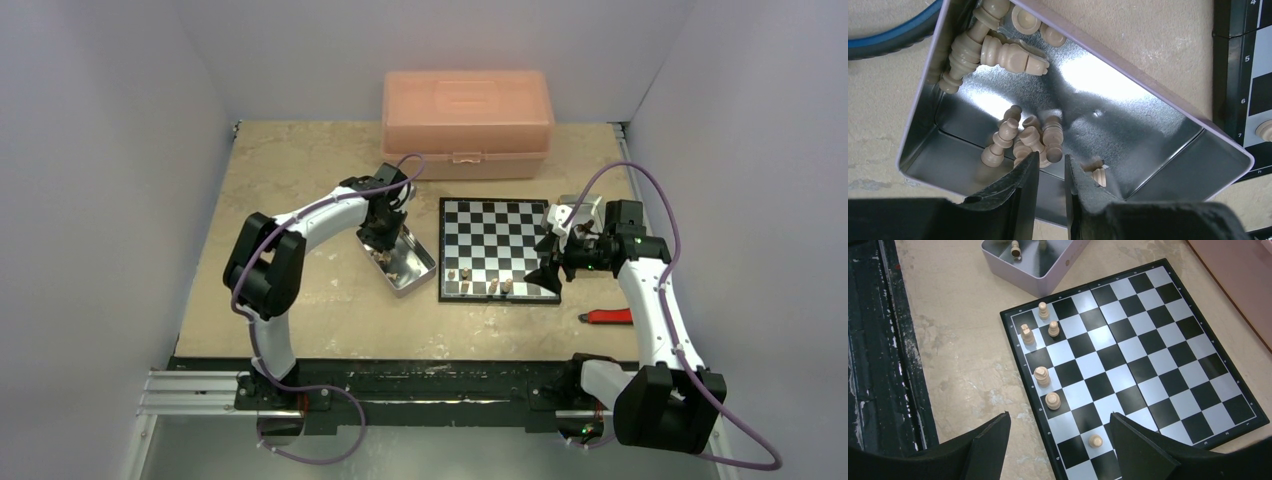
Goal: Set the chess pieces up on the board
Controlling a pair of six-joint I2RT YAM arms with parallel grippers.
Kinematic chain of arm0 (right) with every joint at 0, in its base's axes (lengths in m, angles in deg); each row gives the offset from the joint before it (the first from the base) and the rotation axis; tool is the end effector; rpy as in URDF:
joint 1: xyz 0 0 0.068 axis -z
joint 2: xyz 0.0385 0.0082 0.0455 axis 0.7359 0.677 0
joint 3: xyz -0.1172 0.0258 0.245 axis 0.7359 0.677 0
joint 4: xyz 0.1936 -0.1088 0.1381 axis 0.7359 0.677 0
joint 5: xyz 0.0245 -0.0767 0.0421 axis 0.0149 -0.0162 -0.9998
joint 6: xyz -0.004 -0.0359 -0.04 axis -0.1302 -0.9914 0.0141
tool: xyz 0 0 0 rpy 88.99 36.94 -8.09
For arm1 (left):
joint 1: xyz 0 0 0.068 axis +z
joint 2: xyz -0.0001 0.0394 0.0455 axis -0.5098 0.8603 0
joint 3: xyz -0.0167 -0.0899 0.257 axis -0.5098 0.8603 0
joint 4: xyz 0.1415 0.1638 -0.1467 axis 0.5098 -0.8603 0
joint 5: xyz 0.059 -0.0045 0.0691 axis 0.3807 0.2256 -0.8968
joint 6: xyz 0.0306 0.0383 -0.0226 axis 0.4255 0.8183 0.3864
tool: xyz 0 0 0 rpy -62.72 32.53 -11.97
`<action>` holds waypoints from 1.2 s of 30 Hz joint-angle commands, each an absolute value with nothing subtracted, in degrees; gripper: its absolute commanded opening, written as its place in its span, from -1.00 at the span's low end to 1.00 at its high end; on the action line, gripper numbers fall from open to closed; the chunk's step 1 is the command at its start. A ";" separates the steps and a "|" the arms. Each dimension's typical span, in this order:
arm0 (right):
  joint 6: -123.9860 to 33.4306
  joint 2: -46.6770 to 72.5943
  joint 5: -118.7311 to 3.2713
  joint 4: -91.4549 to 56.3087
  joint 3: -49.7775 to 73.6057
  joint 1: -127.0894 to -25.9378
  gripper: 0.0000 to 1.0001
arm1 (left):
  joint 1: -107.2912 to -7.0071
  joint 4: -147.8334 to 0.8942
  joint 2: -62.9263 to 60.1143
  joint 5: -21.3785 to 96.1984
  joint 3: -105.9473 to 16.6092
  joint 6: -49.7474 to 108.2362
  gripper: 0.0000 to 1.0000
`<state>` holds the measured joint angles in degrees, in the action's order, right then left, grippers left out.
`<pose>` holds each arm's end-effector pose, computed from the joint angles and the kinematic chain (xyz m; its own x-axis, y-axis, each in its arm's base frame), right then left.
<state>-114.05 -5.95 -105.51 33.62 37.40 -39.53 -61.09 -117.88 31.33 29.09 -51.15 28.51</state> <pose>0.1927 0.0030 0.2702 -0.1686 -0.4824 -0.8596 -0.9173 0.3959 -0.0423 0.3270 -0.1922 0.1917 -0.9081 0.2864 -0.3054 0.3201 0.9451 -0.0656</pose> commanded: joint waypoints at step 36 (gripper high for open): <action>-113.62 -8.09 -106.43 32.94 36.38 -39.30 0.54 | -61.31 -118.88 27.88 30.58 -52.79 29.85 -1.00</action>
<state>-114.05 -6.82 -105.51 33.49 37.40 -39.53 -61.09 -118.62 33.31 29.86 -53.01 29.08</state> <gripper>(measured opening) 0.766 0.099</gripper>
